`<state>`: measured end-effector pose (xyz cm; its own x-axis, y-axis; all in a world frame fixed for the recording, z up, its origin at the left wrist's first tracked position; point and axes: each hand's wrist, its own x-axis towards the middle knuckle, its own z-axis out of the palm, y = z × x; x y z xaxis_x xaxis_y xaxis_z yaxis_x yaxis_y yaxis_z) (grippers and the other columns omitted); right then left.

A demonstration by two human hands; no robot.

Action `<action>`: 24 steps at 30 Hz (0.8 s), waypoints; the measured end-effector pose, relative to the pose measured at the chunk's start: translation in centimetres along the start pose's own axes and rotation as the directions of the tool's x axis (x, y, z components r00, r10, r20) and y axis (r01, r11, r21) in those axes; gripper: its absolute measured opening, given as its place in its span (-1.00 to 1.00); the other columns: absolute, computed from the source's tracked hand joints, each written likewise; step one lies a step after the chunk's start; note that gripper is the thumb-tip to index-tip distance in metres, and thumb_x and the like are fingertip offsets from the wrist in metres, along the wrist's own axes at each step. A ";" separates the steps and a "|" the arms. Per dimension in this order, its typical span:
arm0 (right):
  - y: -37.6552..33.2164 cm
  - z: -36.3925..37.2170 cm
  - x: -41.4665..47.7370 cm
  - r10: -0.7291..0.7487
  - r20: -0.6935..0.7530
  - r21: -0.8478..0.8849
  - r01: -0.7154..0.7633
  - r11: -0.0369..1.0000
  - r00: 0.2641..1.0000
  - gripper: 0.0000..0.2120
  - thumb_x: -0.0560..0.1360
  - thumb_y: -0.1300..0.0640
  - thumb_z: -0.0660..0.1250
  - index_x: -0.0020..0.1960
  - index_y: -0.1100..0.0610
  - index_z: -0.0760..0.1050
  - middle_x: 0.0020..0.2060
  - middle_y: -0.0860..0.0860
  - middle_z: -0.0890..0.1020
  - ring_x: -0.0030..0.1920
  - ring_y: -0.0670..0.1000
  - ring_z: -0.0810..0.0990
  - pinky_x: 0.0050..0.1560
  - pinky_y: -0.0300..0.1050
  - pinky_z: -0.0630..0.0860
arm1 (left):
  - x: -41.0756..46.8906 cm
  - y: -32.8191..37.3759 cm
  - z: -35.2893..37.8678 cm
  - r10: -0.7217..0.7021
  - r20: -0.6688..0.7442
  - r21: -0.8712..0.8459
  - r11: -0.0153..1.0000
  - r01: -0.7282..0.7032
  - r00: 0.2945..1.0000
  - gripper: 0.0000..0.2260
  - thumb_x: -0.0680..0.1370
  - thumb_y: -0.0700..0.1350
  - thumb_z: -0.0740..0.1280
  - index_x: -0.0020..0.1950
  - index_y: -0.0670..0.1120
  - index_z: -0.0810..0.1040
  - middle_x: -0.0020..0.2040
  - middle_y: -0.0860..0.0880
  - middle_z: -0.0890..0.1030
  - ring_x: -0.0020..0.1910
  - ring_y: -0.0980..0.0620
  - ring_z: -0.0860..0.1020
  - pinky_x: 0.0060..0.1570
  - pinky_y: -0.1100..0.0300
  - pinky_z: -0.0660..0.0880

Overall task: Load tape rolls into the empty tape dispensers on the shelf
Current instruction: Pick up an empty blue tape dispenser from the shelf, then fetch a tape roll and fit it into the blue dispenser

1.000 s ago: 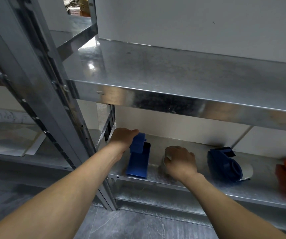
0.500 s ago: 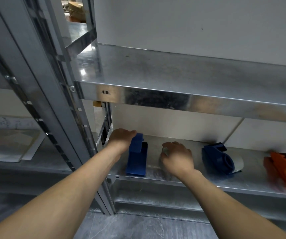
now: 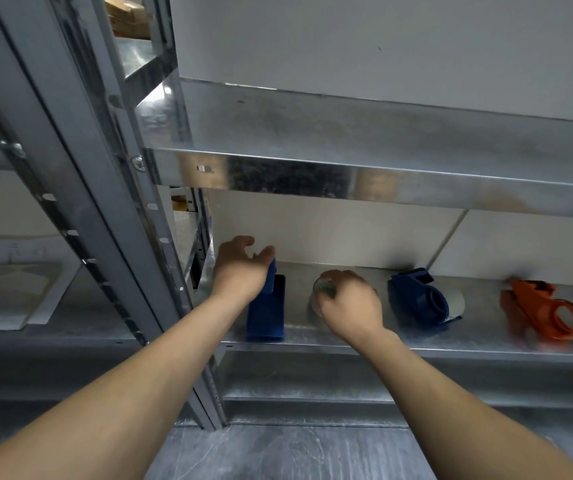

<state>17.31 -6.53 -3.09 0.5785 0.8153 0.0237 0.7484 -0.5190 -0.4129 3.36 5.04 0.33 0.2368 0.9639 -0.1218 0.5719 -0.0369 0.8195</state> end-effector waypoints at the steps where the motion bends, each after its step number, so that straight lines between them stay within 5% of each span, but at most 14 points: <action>1: 0.1 -0.3 -0.3 -0.001 -0.009 0.004 0.001 1.000 1.000 -0.71 0.46 0.01 0.26 0.15 -0.04 0.60 0.02 0.02 0.66 -0.01 0.13 0.61 0.02 -0.01 0.56 | -0.4 0.3 0.0 0.024 -0.009 0.017 1.000 -0.024 1.000 -0.57 0.57 0.09 0.31 0.39 -0.06 0.44 0.38 -0.04 0.45 0.23 0.01 0.48 -0.02 0.28 0.27; 5: 0.9 -1.6 -1.2 -0.003 -0.050 0.039 0.004 0.999 0.999 -0.69 0.47 0.01 0.29 0.19 0.00 0.59 0.10 0.05 0.66 0.08 0.17 0.61 0.09 0.01 0.55 | -2.0 1.1 0.4 0.143 -0.076 0.057 0.989 -0.138 0.987 -0.57 0.52 0.12 0.36 0.34 -0.02 0.47 0.35 -0.01 0.45 0.07 0.07 0.51 0.02 0.23 0.33; 9: 2.7 -3.2 -2.5 0.006 -0.103 0.104 0.004 0.995 0.995 -0.63 0.47 -0.04 0.29 0.25 -0.01 0.57 0.17 0.03 0.65 0.16 0.14 0.59 0.16 0.06 0.54 | -4.6 3.2 1.6 0.262 -0.075 0.127 0.960 -0.251 0.962 -0.55 0.52 0.12 0.37 0.35 -0.02 0.46 0.39 -0.06 0.42 0.33 -0.07 0.45 0.29 0.05 0.42; 21: 14.2 -12.3 -9.0 0.102 -0.310 0.325 0.004 0.946 0.945 -0.56 0.48 -0.22 0.29 0.26 -0.02 0.52 0.17 -0.05 0.62 0.22 0.05 0.54 0.22 0.04 0.47 | -15.1 11.0 12.0 0.448 0.026 0.036 0.893 -0.449 0.893 -0.53 0.50 0.15 0.32 0.33 -0.06 0.47 0.40 -0.07 0.38 0.42 -0.06 0.34 0.37 -0.06 0.34; 24: 17.9 -15.4 -10.9 0.136 -0.354 0.358 0.000 0.934 0.925 -0.52 0.51 -0.21 0.29 0.35 -0.01 0.48 0.29 -0.05 0.57 0.33 0.03 0.48 0.30 0.07 0.42 | -17.8 13.5 15.4 0.495 0.058 -0.003 0.869 -0.496 0.867 -0.55 0.51 0.10 0.35 0.32 -0.08 0.48 0.41 -0.08 0.37 0.45 -0.04 0.31 0.41 -0.03 0.30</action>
<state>29.39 -28.62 3.24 0.7519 0.5930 0.2879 0.5825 -0.3932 -0.7113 19.00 -16.70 4.93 0.5336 0.8023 0.2677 0.3768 -0.5089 0.7740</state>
